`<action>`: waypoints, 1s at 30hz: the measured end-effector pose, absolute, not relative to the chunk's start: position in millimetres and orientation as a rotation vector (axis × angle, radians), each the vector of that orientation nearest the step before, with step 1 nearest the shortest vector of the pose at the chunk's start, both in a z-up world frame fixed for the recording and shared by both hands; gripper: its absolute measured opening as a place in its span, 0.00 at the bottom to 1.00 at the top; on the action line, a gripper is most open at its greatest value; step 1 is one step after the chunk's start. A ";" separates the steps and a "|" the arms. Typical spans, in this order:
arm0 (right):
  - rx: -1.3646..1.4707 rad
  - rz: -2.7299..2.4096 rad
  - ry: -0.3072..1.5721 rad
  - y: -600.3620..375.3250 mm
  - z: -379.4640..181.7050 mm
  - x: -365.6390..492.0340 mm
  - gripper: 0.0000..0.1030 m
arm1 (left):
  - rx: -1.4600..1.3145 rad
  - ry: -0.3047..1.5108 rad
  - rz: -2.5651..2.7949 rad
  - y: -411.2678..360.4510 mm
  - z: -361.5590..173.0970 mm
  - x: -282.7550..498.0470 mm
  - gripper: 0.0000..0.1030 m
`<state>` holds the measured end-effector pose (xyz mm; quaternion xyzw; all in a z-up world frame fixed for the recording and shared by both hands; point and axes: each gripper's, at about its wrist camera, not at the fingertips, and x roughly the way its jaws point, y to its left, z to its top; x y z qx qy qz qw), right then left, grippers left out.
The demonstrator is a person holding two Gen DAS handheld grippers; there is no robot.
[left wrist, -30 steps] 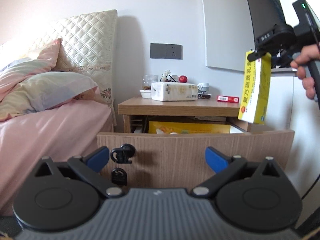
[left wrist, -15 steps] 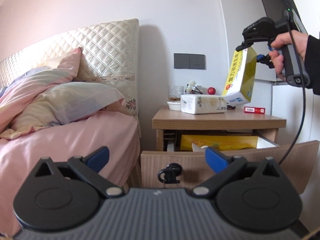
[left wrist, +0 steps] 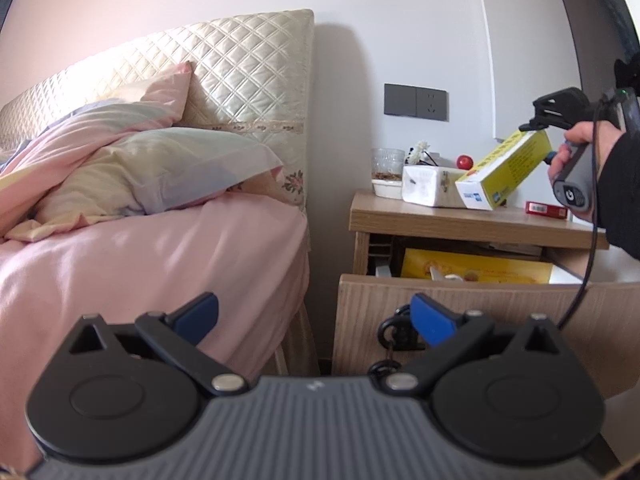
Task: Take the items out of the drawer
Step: 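Raise the held box above the cabinet top with the right tool, then lower the box onto the cabinet top and open the right tool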
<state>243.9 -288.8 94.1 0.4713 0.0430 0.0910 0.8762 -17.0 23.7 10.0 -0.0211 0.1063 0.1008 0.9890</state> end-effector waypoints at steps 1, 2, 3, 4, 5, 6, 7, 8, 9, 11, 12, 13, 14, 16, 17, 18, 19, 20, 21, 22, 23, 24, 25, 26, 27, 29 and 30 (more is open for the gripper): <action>1.001 0.188 0.072 -290.1 90.9 243.3 0.42 | -0.045 0.215 0.204 24.7 9.5 -16.6 1.00; 1.010 0.182 0.054 -290.7 88.6 242.3 0.42 | -0.047 0.217 0.205 25.7 9.0 -16.2 1.00; 1.012 0.169 0.036 -290.7 86.2 241.2 0.42 | -0.049 0.219 0.206 26.6 8.6 -15.9 1.00; 1.017 0.164 0.024 -291.0 84.0 240.9 0.42 | -0.050 0.219 0.207 27.1 8.4 -16.0 1.00; 1.022 0.161 0.017 -291.2 81.8 240.5 0.42 | -0.050 0.219 0.208 27.5 8.2 -16.1 1.00; 1.028 0.154 0.015 -291.8 78.8 240.7 0.42 | -0.051 0.219 0.208 27.7 8.1 -16.0 1.00; 1.033 0.153 0.016 -292.1 76.1 241.2 0.42 | -0.050 0.220 0.209 27.6 8.0 -15.7 1.00; 1.038 0.152 0.016 -292.5 73.5 241.7 0.42 | -0.050 0.220 0.209 27.8 7.8 -15.7 1.00; 1.037 0.133 0.014 -292.8 71.4 241.3 0.43 | -0.050 0.221 0.209 27.7 7.8 -15.4 1.00; 1.045 0.100 0.009 -294.7 66.9 239.8 0.43 | -0.050 0.221 0.209 27.5 7.8 -14.9 1.00; 1.053 0.095 0.007 -296.4 64.8 240.0 0.43 | -0.049 0.221 0.209 27.4 7.7 -14.9 1.00; 1.051 0.090 0.010 -297.8 63.4 240.3 0.44 | -0.049 0.221 0.209 27.2 7.7 -14.7 1.00; 1.046 0.079 0.014 -299.0 62.8 240.1 0.44 | -0.048 0.223 0.209 26.9 7.6 -14.3 1.00; 1.035 0.050 0.019 -301.1 61.5 239.5 0.51 | -0.047 0.223 0.208 26.6 7.3 -14.4 1.00; 1.030 0.036 0.021 -302.2 60.9 239.3 0.54 | -0.047 0.222 0.208 26.6 7.3 -14.2 1.00; 1.027 0.028 0.020 -303.6 60.1 239.0 0.65 | -0.047 0.222 0.208 26.6 7.3 -14.1 1.00; 1.024 0.020 0.020 -305.0 59.3 238.7 0.80 | -0.046 0.222 0.208 26.5 7.3 -14.2 1.00; 1.021 0.015 0.019 -305.9 58.5 238.6 0.87 | -0.046 0.222 0.207 26.3 7.3 -14.2 1.00; 1.018 0.011 0.019 -306.9 57.7 238.4 0.90 | -0.045 0.222 0.207 25.9 7.2 -14.3 1.00; 1.011 0.015 0.021 -307.3 57.9 238.5 0.90 | -0.044 0.222 0.206 25.5 7.0 -14.3 1.00; 1.003 0.019 0.023 -307.8 58.2 238.6 0.90 | -0.043 0.222 0.206 25.2 6.8 -14.1 1.00; 0.995 0.023 0.027 -307.9 58.8 239.5 0.90 | -0.042 0.223 0.206 24.8 6.6 -14.0 1.00; 0.989 0.027 0.026 -308.7 59.3 239.4 0.91 | -0.041 0.223 0.206 24.5 6.4 -14.0 1.00; 0.973 0.021 0.021 -309.4 61.0 238.7 0.91 | -0.040 0.221 0.206 24.3 6.4 -14.2 1.00; 0.957 0.015 0.017 -310.2 62.8 237.9 0.94 | -0.039 0.219 0.205 23.9 6.3 -14.4 1.00; 0.926 0.004 0.009 -311.8 66.3 236.4 0.95 | -0.036 0.216 0.204 22.8 6.2 -14.8 1.00; 0.913 0.004 0.008 -313.7 67.7 235.3 0.95 | -0.035 0.215 0.204 22.2 6.0 -14.8 1.00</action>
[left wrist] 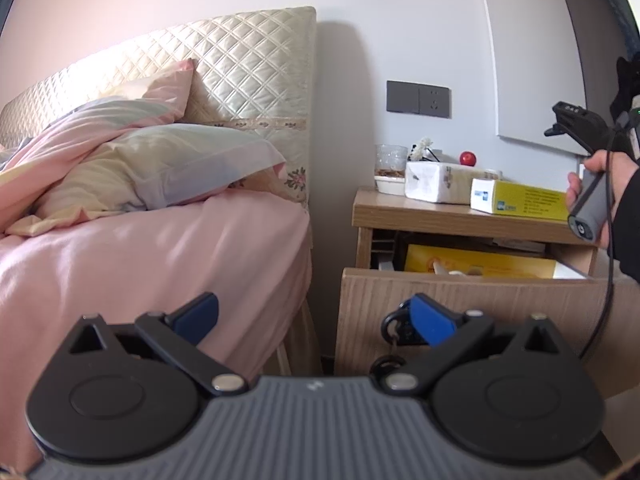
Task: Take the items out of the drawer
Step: 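Lower the box onto the cabinet top and open the right tool, then withdraw the right tool and bring it to the drawer front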
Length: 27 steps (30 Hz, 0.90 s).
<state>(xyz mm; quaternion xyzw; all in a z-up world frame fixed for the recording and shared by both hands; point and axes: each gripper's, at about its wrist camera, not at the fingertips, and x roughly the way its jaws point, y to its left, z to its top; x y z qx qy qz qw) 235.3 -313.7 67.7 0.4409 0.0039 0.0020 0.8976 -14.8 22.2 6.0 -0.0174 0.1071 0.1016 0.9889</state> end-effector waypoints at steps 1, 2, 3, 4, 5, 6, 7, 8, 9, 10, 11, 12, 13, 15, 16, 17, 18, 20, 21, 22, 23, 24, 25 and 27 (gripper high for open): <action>0.900 0.004 0.007 -315.6 69.2 234.2 0.95 | -0.033 0.214 0.204 21.4 5.6 -14.7 1.00; 0.894 0.003 0.011 -318.0 70.4 231.7 0.95 | -0.032 0.213 0.203 20.6 5.3 -14.5 1.00; 0.887 0.001 0.015 -320.3 71.7 229.1 0.95 | -0.031 0.214 0.199 19.9 5.1 -14.3 1.00; 0.880 0.000 0.019 -322.7 72.9 226.6 0.95 | -0.030 0.215 0.192 18.9 4.7 -14.5 1.00; 0.877 0.005 0.020 -324.8 73.8 223.3 0.95 | -0.030 0.216 0.184 17.9 4.2 -14.7 1.00; 0.871 0.016 0.021 -326.8 75.1 219.1 0.95 | -0.030 0.218 0.177 16.7 3.9 -15.0 1.00; 0.862 0.024 0.023 -328.2 76.6 214.3 0.95 | -0.032 0.221 0.170 15.3 3.9 -15.6 1.00; 0.850 0.029 0.023 -328.7 78.1 209.7 0.95 | -0.033 0.224 0.163 14.0 3.9 -16.2 1.00; 0.832 0.037 0.024 -329.0 80.5 202.5 0.95 | -0.033 0.224 0.158 12.6 4.5 -17.2 1.00; 0.819 0.042 0.023 -330.2 81.9 196.1 0.95 | -0.031 0.220 0.152 10.5 5.5 -18.8 1.00; 0.805 0.048 0.022 -331.4 83.4 189.7 0.95 | -0.025 0.214 0.148 7.8 6.6 -20.6 1.00; 0.794 0.056 0.021 -333.2 84.5 182.5 0.95 | -0.019 0.207 0.143 5.1 7.6 -22.4 1.00; 0.783 0.062 0.020 -334.7 85.4 175.2 0.95 | -0.014 0.201 0.137 2.4 8.4 -24.1 1.00; 0.752 0.073 0.023 -336.9 86.4 160.0 0.95 | -0.006 0.196 0.120 -2.9 9.0 -26.8 1.00; 0.732 0.078 0.030 -337.4 86.8 152.9 0.95 | -0.002 0.196 0.113 -5.5 9.1 -27.6 1.00; 0.712 0.084 0.037 -337.7 87.0 146.5 0.95 | 0.004 0.195 0.108 -8.0 8.7 -28.1 1.00; 0.688 0.090 0.042 -337.7 87.1 138.5 0.95 | 0.008 0.195 0.104 -10.2 8.0 -28.5 1.00; 0.634 0.105 0.044 -337.0 86.7 122.6 0.95 | 0.018 0.195 0.095 -14.3 6.6 -29.2 1.00; 0.604 0.113 0.045 -336.4 86.6 114.1 0.95 | 0.021 0.196 0.090 -15.9 5.7 -29.2 1.00; 0.571 0.124 0.042 -335.2 85.6 104.7 0.95 | 0.025 0.198 0.086 -17.6 4.7 -29.2 1.00; 0.538 0.130 0.036 -333.6 84.0 95.0 0.95 | 0.028 0.200 0.082 -19.2 3.6 -29.1 1.00; 0.499 0.135 0.030 -330.9 81.6 84.2 0.95 | 0.031 0.202 0.078 -20.7 2.2 -28.7 1.00; 0.462 0.143 0.029 -328.2 79.3 75.4 0.95 | 0.032 0.205 0.074 -22.0 0.5 -28.6 1.00; 0.403 0.159 0.036 -323.4 75.7 58.7 0.95 | 0.028 0.216 0.062 -23.8 -3.5 -29.0 1.00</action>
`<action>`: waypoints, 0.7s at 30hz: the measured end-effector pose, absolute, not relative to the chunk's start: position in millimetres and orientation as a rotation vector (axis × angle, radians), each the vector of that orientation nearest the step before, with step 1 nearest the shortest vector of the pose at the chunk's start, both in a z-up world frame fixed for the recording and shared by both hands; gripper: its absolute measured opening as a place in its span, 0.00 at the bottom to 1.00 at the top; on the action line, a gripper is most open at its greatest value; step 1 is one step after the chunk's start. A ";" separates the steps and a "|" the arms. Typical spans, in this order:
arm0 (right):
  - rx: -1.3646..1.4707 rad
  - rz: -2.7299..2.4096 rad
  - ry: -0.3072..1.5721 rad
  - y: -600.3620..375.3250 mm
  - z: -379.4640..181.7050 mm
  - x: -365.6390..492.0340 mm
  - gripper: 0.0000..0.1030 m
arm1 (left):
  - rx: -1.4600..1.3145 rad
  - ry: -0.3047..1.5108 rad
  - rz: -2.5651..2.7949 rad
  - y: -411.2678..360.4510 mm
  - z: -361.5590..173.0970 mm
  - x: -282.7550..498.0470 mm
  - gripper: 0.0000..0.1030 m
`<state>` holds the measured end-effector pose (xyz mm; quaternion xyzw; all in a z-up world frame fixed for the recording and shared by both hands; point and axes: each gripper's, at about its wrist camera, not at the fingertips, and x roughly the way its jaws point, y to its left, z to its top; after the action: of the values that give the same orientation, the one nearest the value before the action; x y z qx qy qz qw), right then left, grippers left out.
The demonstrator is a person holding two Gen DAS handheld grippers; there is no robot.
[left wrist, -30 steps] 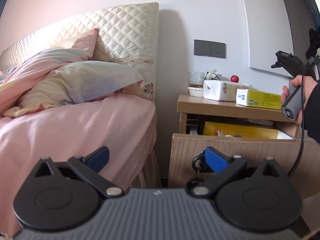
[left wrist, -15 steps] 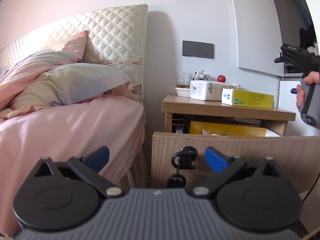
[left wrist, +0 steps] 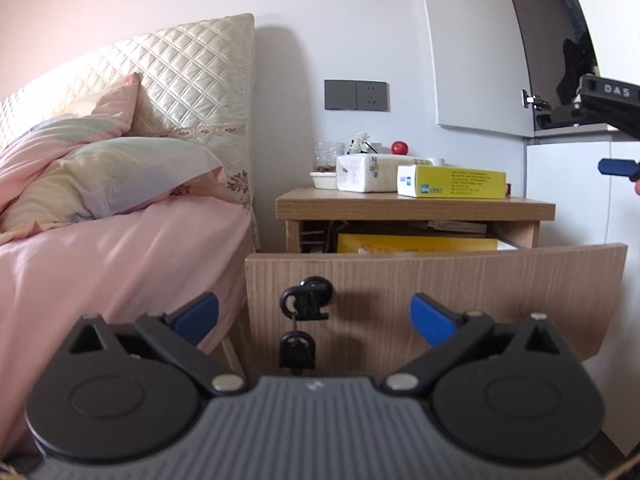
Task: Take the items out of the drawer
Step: 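Withdraw the right tool and bring it to the drawer front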
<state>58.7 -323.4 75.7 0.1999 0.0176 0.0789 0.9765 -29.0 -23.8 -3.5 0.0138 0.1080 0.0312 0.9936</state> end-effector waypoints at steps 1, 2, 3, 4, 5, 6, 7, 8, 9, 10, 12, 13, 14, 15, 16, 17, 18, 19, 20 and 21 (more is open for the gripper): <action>0.383 0.171 0.036 -321.5 75.0 51.6 0.95 | 0.025 0.224 0.057 -24.6 -5.1 -28.3 1.00; 0.366 0.178 0.025 -319.7 74.2 43.3 0.95 | 0.023 0.228 0.052 -25.5 -6.3 -27.9 1.00; 0.350 0.186 0.015 -317.8 73.4 35.1 0.95 | 0.023 0.228 0.049 -26.5 -7.4 -27.9 1.00; 0.332 0.191 0.008 -315.7 71.8 26.7 0.95 | 0.028 0.226 0.049 -27.7 -8.6 -27.9 1.00; 0.315 0.195 0.003 -313.9 69.7 19.3 0.95 | 0.036 0.223 0.052 -29.1 -9.7 -28.1 1.00; 0.299 0.199 -0.001 -312.2 66.8 11.9 0.95 | 0.044 0.220 0.055 -30.5 -10.9 -28.3 1.00; 0.288 0.203 -0.002 -311.4 64.3 5.8 0.95 | 0.051 0.218 0.058 -31.2 -12.0 -28.4 1.00; 0.282 0.206 -0.004 -311.0 61.3 -1.0 0.95 | 0.056 0.217 0.060 -31.0 -13.0 -28.3 1.00; 0.278 0.209 -0.012 -311.1 58.3 -7.1 0.95 | 0.058 0.217 0.062 -31.5 -14.4 -28.0 1.00; 0.271 0.211 -0.014 -311.0 56.0 -11.7 0.95 | 0.061 0.216 0.064 -32.0 -15.8 -27.7 1.00; 0.257 0.216 -0.020 -310.9 50.7 -20.8 0.95 | 0.064 0.215 0.063 -32.4 -18.2 -27.6 1.00; 0.259 0.220 -0.018 -310.7 47.2 -23.7 0.95 | 0.065 0.215 0.063 -32.6 -19.5 -27.5 1.00; 0.260 0.224 -0.016 -310.5 43.7 -26.6 0.95 | 0.066 0.213 0.063 -32.7 -20.5 -27.5 1.00; 0.262 0.233 -0.009 -309.5 39.6 -28.5 0.95 | 0.068 0.211 0.063 -32.8 -21.1 -27.8 1.00; 0.265 0.242 -0.001 -308.4 35.4 -30.5 0.95 | 0.068 0.208 0.062 -32.6 -21.1 -28.1 1.00; 0.259 0.240 0.008 -306.0 32.2 -31.8 0.95 | 0.068 0.206 0.060 -32.0 -20.1 -28.3 1.00; 0.252 0.234 0.012 -303.9 29.8 -33.0 0.95 | 0.067 0.204 0.059 -31.5 -19.6 -28.5 1.00; 0.244 0.229 0.013 -301.5 27.5 -33.9 0.95 | 0.066 0.203 0.058 -31.1 -20.0 -28.6 1.00; 0.236 0.225 0.015 -299.2 25.1 -34.7 0.95 | 0.065 0.202 0.058 -30.7 -20.4 -28.7 1.00; 0.226 0.220 0.014 -297.2 23.8 -35.0 0.95 | 0.064 0.202 0.057 -30.3 -20.9 -28.8 1.00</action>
<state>-35.0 -297.2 23.8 0.1125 0.0071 0.1098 0.9875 -28.8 -30.3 -20.9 0.0322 0.1006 0.0286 0.9940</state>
